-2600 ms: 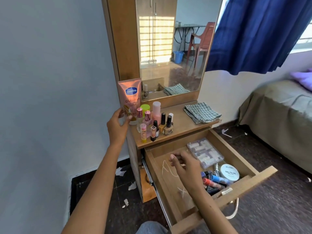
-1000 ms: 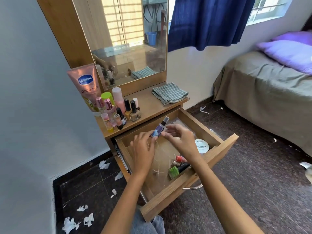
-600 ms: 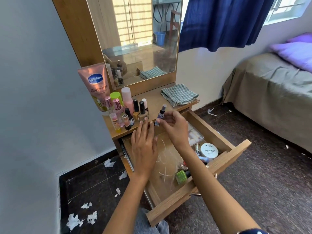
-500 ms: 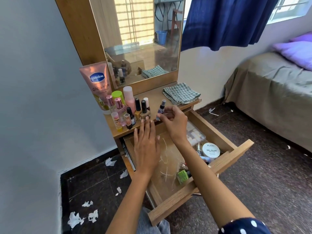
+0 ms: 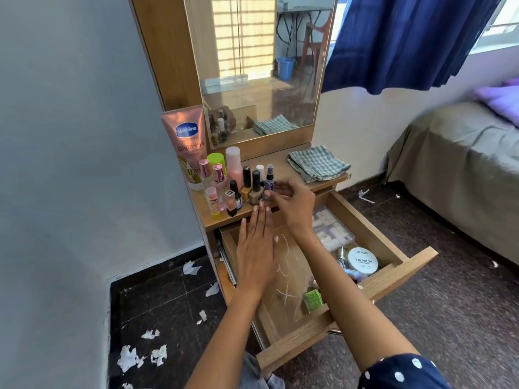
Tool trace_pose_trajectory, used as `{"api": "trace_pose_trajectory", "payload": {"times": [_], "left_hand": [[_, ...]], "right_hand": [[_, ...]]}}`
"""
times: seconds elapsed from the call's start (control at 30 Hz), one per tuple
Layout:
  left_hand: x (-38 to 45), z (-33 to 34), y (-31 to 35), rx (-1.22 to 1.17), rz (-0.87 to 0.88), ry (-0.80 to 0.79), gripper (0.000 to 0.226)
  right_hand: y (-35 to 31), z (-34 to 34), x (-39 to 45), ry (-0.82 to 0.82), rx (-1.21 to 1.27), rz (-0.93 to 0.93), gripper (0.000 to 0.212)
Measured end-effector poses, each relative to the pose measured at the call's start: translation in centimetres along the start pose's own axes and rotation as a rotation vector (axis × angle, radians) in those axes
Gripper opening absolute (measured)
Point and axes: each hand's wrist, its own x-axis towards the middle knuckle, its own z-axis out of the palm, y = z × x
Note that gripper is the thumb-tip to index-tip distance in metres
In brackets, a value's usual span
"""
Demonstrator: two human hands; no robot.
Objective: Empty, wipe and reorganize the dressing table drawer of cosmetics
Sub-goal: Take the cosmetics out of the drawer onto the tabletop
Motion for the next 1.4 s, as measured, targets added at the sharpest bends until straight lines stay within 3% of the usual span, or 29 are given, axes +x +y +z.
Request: {"api": "trace_pose_trajectory", "payload": {"times": [0.17,0.27,0.33,0.43,0.53,0.77,1.0,1.23,1.4], "left_hand": [[0.0,0.0,-0.2,-0.022,-0.001,-0.002,0.06],[0.1,0.0,-0.1,-0.051,-0.001,0.01,0.06],[0.1,0.0,-0.1,-0.066,0.0,0.015,0.06],[0.0,0.1,-0.1,-0.064,0.002,0.017,0.061],[0.0,0.2,-0.1,-0.061,0.006,0.02,0.061],[0.0,0.2,-0.1,-0.043,0.002,0.016,0.061],[0.0,0.3,-0.2,-0.037,-0.002,0.012,0.06],[0.0,0.2,-0.1,-0.028,0.002,0.008,0.06],[0.0,0.2,-0.1,-0.039,-0.001,0.002,0.062]], "right_hand": [[0.7,-3.2,-0.6,-0.033,-0.093,-0.046,0.021],[2.5,-6.4,-1.2,-0.06,-0.374,-0.053,0.009],[3.8,-8.0,-1.2,-0.159,-0.644,0.073,0.018],[5.3,-8.6,-1.0,-0.376,-0.92,0.245,0.052],[6.0,-8.1,-0.5,-0.43,-0.963,0.402,0.077],[5.9,-6.8,0.0,-0.361,-0.902,0.527,0.108],[5.7,-6.2,-1.2,-0.427,-0.854,0.502,0.105],[5.7,-4.7,-2.3,-0.503,-0.988,0.458,0.09],[5.3,-5.1,-2.2,-0.491,-0.962,0.435,0.104]]}}
